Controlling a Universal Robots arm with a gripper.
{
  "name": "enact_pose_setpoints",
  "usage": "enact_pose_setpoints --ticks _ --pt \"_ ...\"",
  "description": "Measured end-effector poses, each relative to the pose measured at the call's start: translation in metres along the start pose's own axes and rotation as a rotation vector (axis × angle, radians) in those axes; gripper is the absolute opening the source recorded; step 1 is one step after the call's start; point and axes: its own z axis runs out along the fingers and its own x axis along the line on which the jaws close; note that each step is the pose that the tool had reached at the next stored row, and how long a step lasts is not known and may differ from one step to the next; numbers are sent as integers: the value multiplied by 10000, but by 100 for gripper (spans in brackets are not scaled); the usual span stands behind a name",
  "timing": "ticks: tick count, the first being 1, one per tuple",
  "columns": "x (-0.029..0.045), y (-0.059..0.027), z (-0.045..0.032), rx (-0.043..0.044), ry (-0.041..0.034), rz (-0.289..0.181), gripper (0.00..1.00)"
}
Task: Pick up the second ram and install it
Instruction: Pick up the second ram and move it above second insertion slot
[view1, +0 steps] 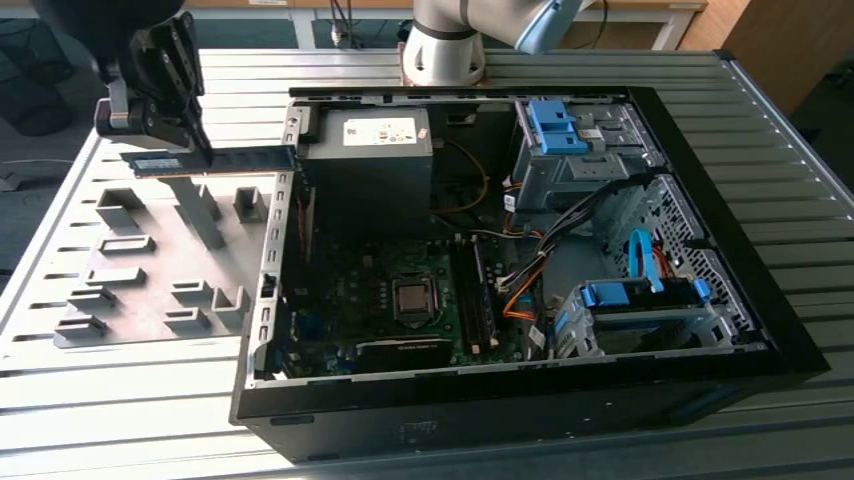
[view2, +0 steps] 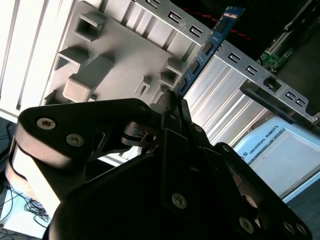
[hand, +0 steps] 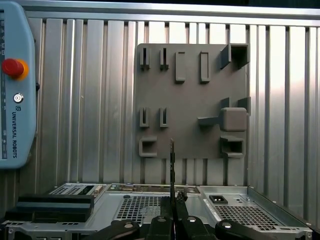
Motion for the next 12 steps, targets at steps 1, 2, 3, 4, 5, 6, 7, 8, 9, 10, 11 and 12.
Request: enact_pose_setpoints --ticks 1,2,3,4,5,6,7,8,9,10,11,12 --pt "0 -6 0 0 1 0 14" --pt "0 -12 -1 -1 1 0 14" --pt "0 -18 -1 -1 1 0 14" --pt "0 -24 -1 -1 1 0 14" --pt "0 -30 -1 -1 0 0 14" --pt "0 -36 -1 -1 1 0 14" --pt "0 -42 -1 -1 1 0 14" --pt "0 -48 -1 -1 0 0 14" --pt "1 -55 -1 0 0 0 14" --pt "0 -60 -1 -1 1 1 14" --pt "0 -67 -1 -1 1 0 14" --pt "1 -72 -1 0 0 0 14"
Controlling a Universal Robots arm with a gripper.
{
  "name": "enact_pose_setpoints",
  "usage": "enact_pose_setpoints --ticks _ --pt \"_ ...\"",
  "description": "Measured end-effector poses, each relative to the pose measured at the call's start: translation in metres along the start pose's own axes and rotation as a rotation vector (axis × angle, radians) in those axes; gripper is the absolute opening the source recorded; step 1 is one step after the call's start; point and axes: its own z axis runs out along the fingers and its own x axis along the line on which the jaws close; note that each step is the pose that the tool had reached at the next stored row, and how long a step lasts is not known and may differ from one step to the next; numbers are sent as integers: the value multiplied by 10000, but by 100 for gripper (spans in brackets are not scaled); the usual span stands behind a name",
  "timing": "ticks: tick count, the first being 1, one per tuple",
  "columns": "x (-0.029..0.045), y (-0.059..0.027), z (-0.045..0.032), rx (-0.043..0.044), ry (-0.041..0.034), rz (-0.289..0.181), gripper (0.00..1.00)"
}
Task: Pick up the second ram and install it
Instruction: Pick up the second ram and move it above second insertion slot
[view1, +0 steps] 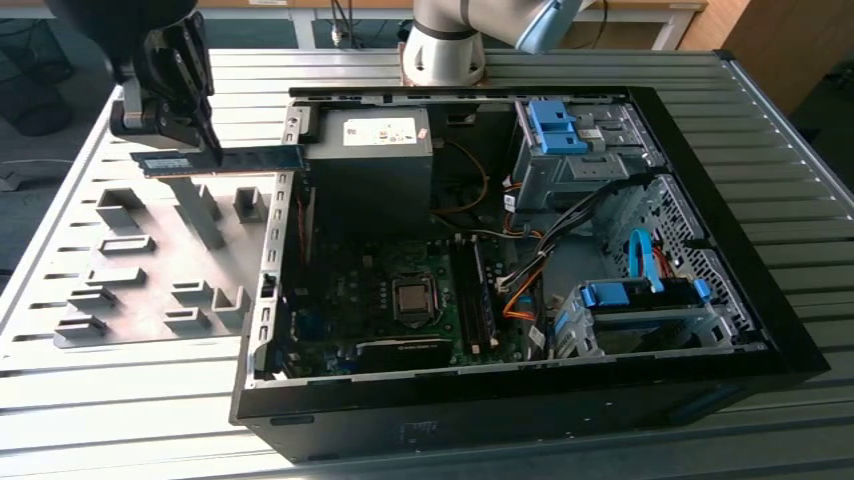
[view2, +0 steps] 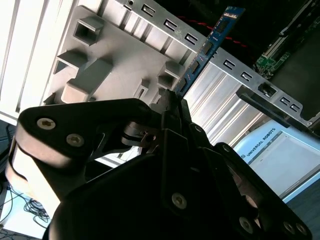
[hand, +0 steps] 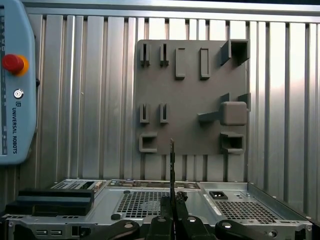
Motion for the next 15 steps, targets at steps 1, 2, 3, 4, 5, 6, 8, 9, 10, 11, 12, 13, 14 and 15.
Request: enact_pose_setpoints --ticks 1,2,3,4,5,6,8,9,10,11,12,13,14,15 --pt "0 -6 0 0 0 0 14" --pt "0 -12 -1 -1 1 0 14" --pt "0 -18 0 0 0 0 14" --pt "0 -24 -1 -1 1 0 14" --pt "0 -30 -1 0 1 0 14" --pt "0 -36 0 0 0 0 14" --pt "0 -48 -1 -1 1 0 14" --pt "1 -54 -1 0 0 0 14" --pt "1 -60 -1 0 0 0 14" --pt "1 -66 -1 0 1 0 14" --pt "1 -73 -1 -1 0 0 14" --pt "1 -79 -1 -1 1 0 14" --pt "1 -85 -1 -1 0 0 14" --pt "1 -91 -1 0 0 0 14"
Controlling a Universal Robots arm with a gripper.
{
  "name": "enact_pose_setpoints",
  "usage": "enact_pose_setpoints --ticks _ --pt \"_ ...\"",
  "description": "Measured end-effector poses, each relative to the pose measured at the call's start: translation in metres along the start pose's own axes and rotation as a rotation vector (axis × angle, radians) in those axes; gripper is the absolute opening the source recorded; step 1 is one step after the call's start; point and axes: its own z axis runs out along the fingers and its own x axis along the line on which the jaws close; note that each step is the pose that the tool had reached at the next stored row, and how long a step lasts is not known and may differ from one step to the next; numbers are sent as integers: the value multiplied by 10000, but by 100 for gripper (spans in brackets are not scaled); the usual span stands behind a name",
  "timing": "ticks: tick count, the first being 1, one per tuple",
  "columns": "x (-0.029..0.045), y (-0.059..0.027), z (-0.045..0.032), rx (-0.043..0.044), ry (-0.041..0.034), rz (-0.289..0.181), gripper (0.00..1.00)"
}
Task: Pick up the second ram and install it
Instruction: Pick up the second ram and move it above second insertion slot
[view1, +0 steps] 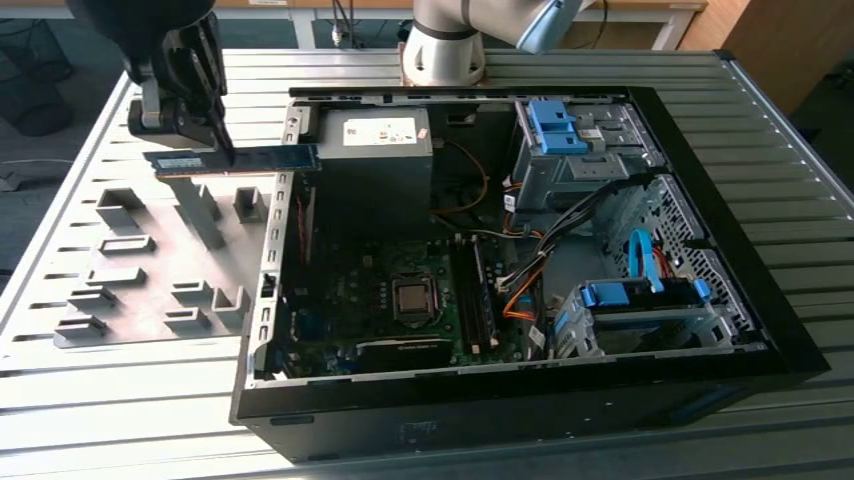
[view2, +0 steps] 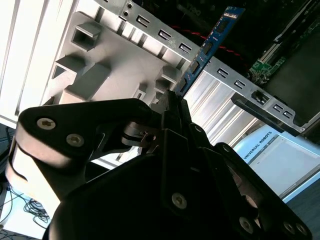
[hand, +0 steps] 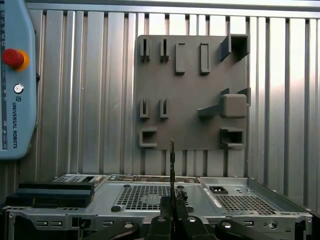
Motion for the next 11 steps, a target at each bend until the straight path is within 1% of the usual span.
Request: enact_pose_setpoints --ticks 11 --pt "0 -67 -1 0 0 0 14"
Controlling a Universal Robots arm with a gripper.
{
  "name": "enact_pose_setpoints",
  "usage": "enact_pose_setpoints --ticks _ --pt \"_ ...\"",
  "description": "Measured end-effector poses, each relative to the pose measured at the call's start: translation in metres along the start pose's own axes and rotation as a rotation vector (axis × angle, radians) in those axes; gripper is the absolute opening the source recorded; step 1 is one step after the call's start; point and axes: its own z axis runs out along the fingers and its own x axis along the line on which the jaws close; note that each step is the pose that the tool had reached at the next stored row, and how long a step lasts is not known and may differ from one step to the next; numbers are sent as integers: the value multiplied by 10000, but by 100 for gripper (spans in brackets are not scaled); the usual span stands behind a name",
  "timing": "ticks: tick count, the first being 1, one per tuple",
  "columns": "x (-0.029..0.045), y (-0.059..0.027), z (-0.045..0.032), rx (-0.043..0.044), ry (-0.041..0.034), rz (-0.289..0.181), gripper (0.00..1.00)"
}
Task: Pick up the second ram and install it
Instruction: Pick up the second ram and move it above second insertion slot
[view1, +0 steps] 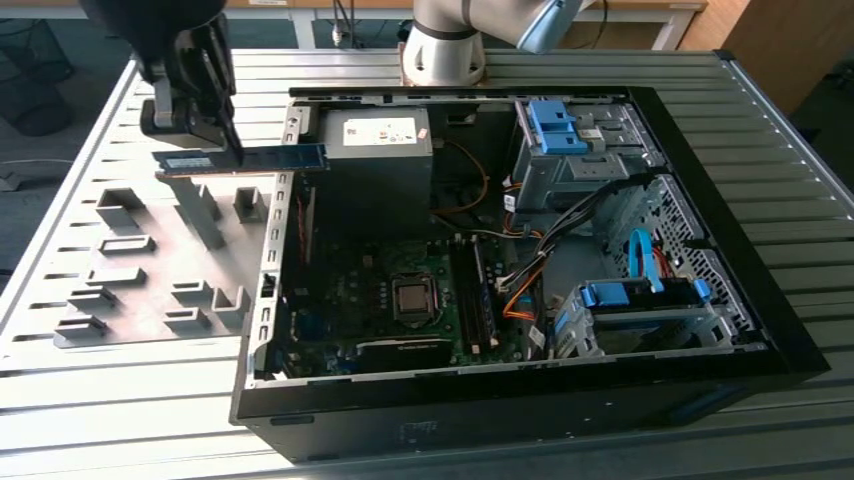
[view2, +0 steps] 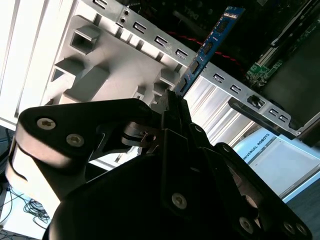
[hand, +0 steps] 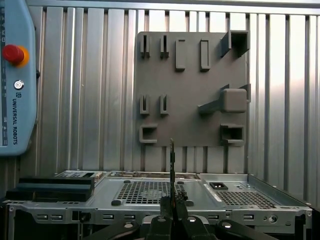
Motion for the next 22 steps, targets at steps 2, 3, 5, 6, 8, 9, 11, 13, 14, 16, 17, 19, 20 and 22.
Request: enact_pose_setpoints --ticks 2,3,5,6,8,9,11,13,14,16,17,19,20,22 --pt "0 -12 0 0 0 -1 14" --pt "0 -18 0 0 0 0 14" --pt "0 -30 0 0 -1 0 14" --pt "0 -36 0 0 0 1 14" --pt "0 -48 0 0 0 1 14" --pt "0 -54 0 0 0 0 14" --pt "1 -80 -1 0 0 0 14" --pt "1 -92 -1 0 0 0 14" --pt "1 -97 -1 0 0 0 14" --pt "1 -109 -1 1 -1 0 14" --pt "1 -115 -1 0 0 0 14" --pt "1 -128 -1 0 0 0 14" --pt "1 -134 -2 0 0 0 14" --pt "1 -145 -1 0 0 0 14"
